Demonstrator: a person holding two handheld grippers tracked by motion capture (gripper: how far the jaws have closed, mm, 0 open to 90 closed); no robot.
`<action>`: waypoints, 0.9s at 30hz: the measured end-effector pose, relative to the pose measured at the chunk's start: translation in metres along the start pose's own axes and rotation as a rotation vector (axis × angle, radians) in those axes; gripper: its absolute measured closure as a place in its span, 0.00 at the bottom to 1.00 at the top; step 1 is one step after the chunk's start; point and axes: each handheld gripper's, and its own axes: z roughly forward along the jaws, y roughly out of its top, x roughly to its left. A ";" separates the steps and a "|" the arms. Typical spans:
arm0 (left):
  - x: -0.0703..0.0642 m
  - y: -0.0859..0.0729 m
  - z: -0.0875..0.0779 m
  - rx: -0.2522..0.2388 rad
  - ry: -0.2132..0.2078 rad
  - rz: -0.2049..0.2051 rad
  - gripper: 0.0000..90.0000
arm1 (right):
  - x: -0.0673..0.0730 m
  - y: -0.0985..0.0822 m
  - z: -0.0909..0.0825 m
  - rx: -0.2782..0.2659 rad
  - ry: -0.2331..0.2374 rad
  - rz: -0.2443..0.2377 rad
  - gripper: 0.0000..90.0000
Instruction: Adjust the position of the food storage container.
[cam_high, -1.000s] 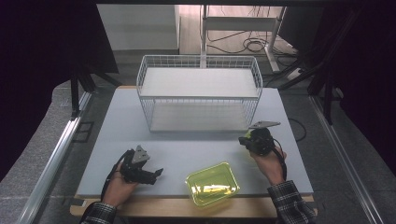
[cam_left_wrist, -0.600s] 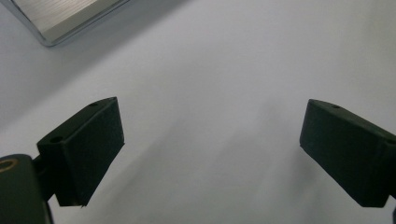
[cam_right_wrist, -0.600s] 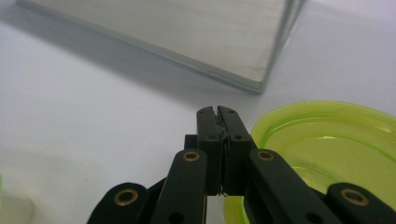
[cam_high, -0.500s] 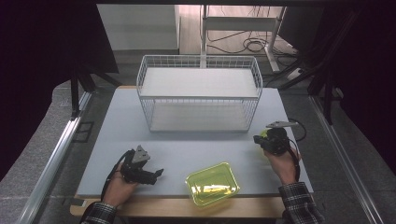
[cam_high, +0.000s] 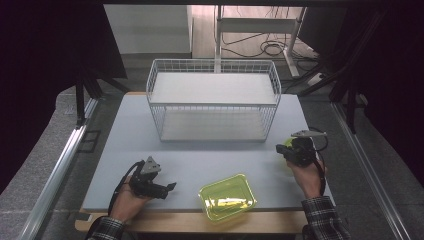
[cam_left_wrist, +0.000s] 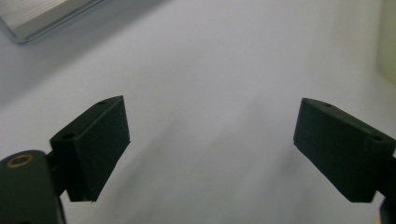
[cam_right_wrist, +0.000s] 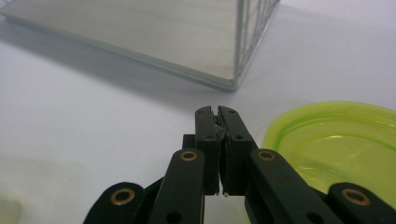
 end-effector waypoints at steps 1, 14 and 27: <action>-0.001 0.000 -0.001 -0.005 -0.003 0.002 0.14 | 0.002 0.000 -0.001 -0.002 0.005 -0.004 0.96; -0.036 0.008 -0.010 -0.034 -0.125 0.054 0.69 | 0.028 -0.017 -0.015 0.023 0.113 -0.037 0.98; -0.074 0.001 0.001 0.022 -0.253 0.088 0.99 | 0.065 -0.045 -0.030 0.073 0.188 -0.094 0.99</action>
